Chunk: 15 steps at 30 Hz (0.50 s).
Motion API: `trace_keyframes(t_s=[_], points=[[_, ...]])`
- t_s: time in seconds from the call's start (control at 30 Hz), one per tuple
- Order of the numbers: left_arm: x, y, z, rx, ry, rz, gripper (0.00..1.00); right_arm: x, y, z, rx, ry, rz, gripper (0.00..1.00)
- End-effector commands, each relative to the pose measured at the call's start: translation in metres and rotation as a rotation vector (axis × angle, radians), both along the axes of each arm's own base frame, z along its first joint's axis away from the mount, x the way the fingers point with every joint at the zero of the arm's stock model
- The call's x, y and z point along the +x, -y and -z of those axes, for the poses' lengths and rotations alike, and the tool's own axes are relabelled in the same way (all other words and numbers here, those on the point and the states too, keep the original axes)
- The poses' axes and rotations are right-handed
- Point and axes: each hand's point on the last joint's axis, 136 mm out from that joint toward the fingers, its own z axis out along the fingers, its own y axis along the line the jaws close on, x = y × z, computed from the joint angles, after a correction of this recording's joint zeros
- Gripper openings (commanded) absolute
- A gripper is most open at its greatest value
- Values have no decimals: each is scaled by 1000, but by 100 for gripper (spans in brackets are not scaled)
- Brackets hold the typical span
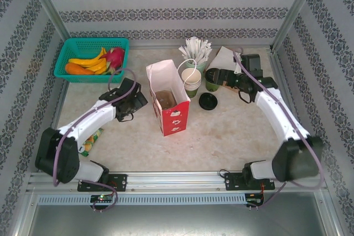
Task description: Pack the takeout coffee
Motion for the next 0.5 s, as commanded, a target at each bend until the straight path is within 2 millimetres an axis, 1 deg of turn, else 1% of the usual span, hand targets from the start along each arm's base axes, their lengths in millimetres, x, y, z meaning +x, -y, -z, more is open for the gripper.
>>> trace_keyframes(t_s=[0.0, 0.1, 0.17, 0.3, 0.47], points=[[7, -18, -25, 36, 143, -47, 99, 12, -8, 3, 24, -39, -83, 98], [8, -19, -44, 1, 244, -56, 99, 27, -13, 17, 34, -91, -107, 98], [7, -23, -51, 0, 269, -69, 99, 36, -15, 24, 41, -112, -110, 98], [4, -27, -52, 19, 264, -70, 99, 51, -16, 41, 33, -159, -112, 98], [5, -23, -49, 16, 252, -46, 99, 64, -16, 56, 11, -188, -113, 98]])
